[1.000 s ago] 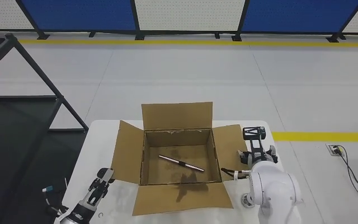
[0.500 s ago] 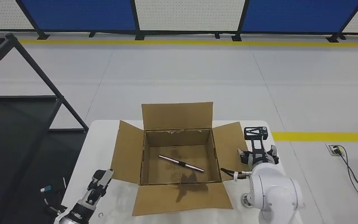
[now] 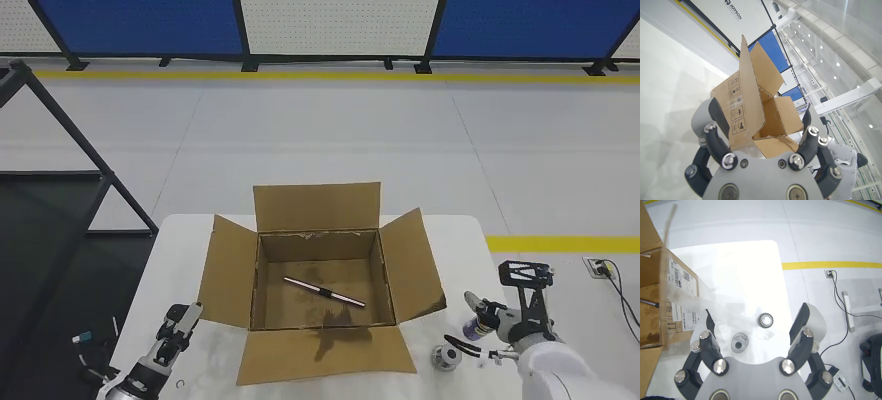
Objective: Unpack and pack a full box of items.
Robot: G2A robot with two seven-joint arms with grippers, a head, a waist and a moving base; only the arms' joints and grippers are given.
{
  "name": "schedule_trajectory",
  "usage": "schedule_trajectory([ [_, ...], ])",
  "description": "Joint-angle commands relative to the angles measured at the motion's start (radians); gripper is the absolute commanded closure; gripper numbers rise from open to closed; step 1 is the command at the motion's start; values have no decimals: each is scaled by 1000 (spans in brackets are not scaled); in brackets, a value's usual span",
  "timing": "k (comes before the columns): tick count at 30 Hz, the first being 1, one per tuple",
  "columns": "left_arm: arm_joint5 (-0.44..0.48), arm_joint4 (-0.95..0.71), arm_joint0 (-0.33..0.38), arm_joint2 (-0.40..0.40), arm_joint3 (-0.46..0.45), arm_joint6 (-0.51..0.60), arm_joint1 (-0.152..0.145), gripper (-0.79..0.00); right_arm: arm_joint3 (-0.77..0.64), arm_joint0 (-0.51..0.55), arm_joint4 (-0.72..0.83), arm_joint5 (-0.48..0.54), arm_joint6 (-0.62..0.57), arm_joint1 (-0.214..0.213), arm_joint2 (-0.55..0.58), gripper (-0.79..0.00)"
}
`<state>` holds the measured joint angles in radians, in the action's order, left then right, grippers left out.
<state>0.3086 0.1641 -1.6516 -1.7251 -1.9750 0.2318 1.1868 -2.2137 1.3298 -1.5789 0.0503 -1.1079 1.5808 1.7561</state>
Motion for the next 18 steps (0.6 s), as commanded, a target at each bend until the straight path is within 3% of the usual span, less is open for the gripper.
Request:
schedule_trajectory([
  [1,0,0,0,0,0,0,0,-785,0,23,22,36,-2,-5,35,-785],
  [7,0,0,0,0,0,0,0,-785,79,38,76,83,-6,-19,96,-785],
  [18,0,0,0,0,0,0,0,-785,379,-115,108,132,-29,-49,132,-785],
])
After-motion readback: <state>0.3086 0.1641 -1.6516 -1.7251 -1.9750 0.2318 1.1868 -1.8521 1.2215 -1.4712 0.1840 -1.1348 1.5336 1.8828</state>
